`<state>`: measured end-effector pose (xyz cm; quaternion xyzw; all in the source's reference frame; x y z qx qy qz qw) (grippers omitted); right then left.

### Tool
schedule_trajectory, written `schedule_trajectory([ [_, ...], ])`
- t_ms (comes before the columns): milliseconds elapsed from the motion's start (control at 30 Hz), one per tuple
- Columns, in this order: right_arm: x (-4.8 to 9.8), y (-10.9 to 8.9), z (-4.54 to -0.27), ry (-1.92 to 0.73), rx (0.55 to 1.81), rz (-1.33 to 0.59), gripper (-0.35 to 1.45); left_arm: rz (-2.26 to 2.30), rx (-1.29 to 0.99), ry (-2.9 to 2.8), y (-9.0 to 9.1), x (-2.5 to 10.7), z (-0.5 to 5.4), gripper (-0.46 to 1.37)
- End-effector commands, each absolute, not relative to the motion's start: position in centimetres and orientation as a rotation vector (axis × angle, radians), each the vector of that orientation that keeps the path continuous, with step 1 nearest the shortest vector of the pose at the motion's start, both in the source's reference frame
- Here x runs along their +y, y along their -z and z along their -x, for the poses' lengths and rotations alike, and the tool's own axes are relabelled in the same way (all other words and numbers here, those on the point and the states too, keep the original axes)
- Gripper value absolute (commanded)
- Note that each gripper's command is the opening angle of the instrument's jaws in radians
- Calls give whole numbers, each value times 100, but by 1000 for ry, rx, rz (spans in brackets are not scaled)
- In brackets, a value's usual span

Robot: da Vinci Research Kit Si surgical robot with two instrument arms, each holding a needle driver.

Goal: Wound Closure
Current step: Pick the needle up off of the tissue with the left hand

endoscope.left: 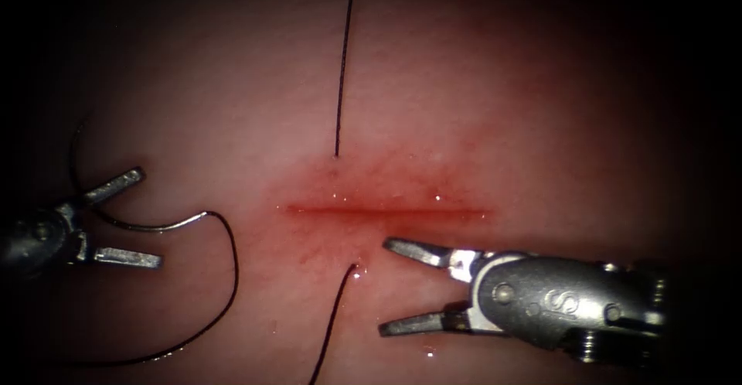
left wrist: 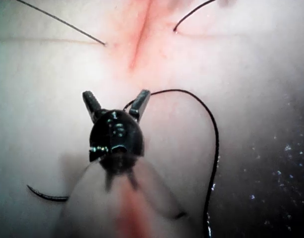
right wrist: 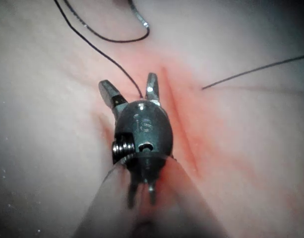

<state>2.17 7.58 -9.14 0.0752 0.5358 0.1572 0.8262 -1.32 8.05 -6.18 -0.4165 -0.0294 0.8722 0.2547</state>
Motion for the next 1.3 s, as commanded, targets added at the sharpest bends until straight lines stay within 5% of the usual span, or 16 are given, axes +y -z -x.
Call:
schedule_trajectory([
  [33,756,915,-217,-331,1139,-160,75,1112,-96,-2392,615,806,130,70],
  [833,731,920,-207,-317,1142,-162,77,871,-226,-2592,523,781,112,60],
  [1000,731,920,-207,-334,1130,-150,86,806,-263,-2629,513,762,118,18],
  [1100,731,920,-207,-342,1129,-143,87,803,-305,-2632,508,750,121,-35],
  [1300,731,920,-208,-350,1132,-134,84,806,-347,-2619,511,750,114,-35],
])
